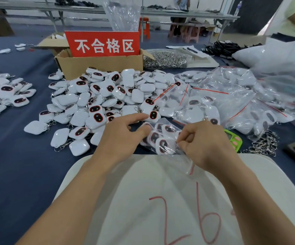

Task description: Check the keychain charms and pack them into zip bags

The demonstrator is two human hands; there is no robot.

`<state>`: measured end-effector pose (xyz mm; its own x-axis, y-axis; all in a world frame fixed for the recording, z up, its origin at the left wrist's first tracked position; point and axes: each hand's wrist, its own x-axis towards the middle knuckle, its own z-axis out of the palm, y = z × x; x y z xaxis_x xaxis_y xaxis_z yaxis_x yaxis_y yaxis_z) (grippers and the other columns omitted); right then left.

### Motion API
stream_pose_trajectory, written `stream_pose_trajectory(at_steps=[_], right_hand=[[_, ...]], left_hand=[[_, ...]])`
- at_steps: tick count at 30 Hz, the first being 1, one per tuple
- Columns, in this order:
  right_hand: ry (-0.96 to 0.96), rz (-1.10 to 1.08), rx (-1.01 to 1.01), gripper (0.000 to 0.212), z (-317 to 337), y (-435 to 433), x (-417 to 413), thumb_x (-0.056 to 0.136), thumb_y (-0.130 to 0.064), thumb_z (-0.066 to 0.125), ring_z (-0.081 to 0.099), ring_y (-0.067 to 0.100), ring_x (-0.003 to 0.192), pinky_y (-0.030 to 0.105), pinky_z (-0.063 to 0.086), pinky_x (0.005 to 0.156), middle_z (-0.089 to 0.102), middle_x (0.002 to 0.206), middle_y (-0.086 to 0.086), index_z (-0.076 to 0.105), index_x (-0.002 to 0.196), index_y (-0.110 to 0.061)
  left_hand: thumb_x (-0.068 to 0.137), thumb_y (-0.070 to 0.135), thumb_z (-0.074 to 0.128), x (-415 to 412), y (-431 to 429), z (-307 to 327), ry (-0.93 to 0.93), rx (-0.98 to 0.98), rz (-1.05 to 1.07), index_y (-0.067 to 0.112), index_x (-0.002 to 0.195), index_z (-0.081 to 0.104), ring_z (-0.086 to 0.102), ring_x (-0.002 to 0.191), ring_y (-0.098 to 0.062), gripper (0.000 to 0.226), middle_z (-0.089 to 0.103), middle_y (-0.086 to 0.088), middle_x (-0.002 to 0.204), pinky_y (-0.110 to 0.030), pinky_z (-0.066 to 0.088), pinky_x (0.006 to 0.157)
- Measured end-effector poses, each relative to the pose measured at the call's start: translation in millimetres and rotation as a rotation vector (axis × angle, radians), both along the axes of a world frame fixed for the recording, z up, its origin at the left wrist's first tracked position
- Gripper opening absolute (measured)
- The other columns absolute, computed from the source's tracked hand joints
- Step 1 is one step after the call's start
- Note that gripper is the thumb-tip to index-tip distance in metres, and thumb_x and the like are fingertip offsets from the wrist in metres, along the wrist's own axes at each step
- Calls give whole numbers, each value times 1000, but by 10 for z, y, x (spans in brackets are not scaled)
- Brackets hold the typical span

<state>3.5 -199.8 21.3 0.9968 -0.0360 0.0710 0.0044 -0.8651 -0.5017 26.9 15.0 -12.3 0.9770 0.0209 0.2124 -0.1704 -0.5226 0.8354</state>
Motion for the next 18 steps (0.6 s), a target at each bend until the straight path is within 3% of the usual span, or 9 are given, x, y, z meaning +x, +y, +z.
stream_pose_trajectory(at_steps=[3,5,7,9,11,14,16,18], right_hand=[[-119,-40,25,23,-43,2,7,80,-17,67,63,8,62,27,56,66,65,57,-16,66,62,-31],[-222,-71,103,21,-61,16,11,81,-14,68,61,2,63,12,46,58,64,60,-22,67,66,-29],[-316,-60,204,23,-66,47,-10,82,-10,68,58,-12,70,1,39,64,65,66,-22,72,76,-32],[-319,-8,255,33,-85,72,-28,86,-8,66,60,-15,86,-4,36,76,71,94,-20,78,98,-36],[-201,53,196,37,-104,102,-22,90,-11,61,64,-1,93,2,40,79,68,114,-18,78,109,-38],[-62,63,150,32,-144,113,10,92,-14,58,66,-2,74,5,45,65,72,116,-22,80,97,-37],[-84,14,193,31,-167,97,18,92,-14,58,59,-9,55,5,43,53,75,114,-18,80,92,-35],[-137,-21,260,33,-191,83,13,92,-11,57,56,-2,44,8,40,45,74,114,-15,80,93,-36]], left_hand=[[83,37,80,22,-23,-43,34,44,-67,44,114,75,59,92,20,32,66,42,101,1,40,76],[80,41,80,28,-17,-52,50,41,-65,45,115,74,60,92,18,35,68,39,99,-2,42,75],[77,45,78,22,-15,-58,67,31,-78,46,117,73,63,90,15,41,69,36,99,-6,44,77],[76,45,79,14,-13,-58,70,24,-86,46,120,71,64,92,14,45,70,34,101,-10,46,79],[79,45,77,17,0,-63,17,25,-37,45,127,68,60,99,16,49,69,34,112,-8,43,84],[95,24,62,45,44,-66,-117,200,78,34,139,62,46,125,4,45,59,18,141,-15,31,102],[95,6,55,71,76,-85,-103,377,73,22,145,57,37,140,-12,52,50,4,153,-17,21,110],[95,5,53,81,80,-113,-66,516,54,17,150,50,33,146,-20,57,42,-1,160,-24,16,116]])
